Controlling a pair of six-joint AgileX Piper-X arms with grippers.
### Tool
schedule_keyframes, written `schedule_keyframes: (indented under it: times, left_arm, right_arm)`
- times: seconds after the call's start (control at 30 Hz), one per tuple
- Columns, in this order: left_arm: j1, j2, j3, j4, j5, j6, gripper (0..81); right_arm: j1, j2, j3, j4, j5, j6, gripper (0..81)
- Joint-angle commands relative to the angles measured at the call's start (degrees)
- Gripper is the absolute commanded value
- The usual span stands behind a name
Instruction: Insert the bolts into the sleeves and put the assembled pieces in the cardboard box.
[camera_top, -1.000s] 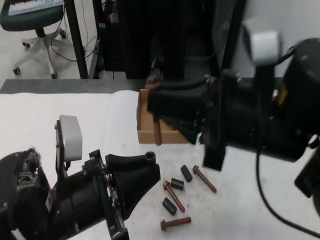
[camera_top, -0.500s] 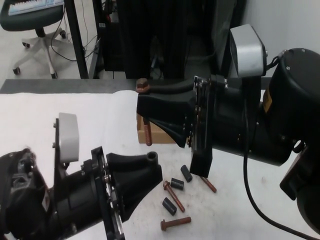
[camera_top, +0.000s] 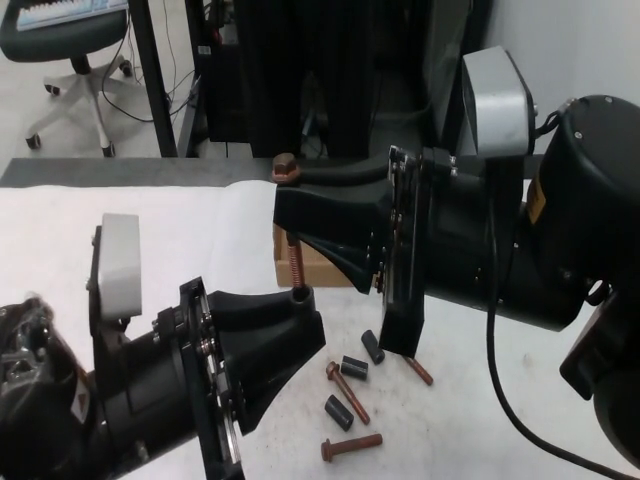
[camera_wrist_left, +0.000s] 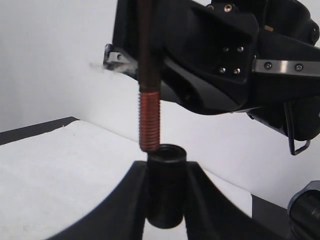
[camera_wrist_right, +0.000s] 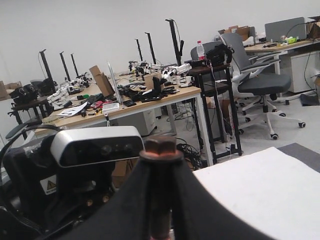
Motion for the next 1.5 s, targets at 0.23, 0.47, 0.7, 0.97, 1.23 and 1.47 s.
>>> schedule_keyframes:
  times: [0.23,0.47,0.7,0.97,1.23,1.47]
  left_arm:
    - [1.02,-0.21,-0.21,-1.57,-1.88,-1.25,0.3]
    - [2.25,-0.21,-0.21,-1.67,-0.35,-1.76,0.3]
    - [2.25,-0.21,-0.21,-1.71,1.86,-1.76,0.3]
    - [2.25,-0.21,-0.42,-4.5,2.0,-4.11,0.3]
    - [2.25,-0.21,-0.42,-4.51,2.0,-4.8,0.3]
    - [2.25,-0.21,-0.42,-4.51,2.94,-4.79,0.3]
  right_arm:
    - [-0.01,-0.06,-0.28,-0.67,-0.54,-0.53,0.8]
    - [-0.01,-0.06,-0.18,-0.23,-1.45,-0.39,0.8]
    - [-0.01,-0.06,-0.18,-0.13,-1.45,-0.39,0.8]
    - [0.15,-0.06,-0.18,5.33,-3.6,-0.49,0.8]
    - [-0.28,-0.06,-0.18,5.86,-6.06,-3.97,0.8]
    - [-0.41,-0.06,-0.18,5.86,-7.84,-3.97,5.7]
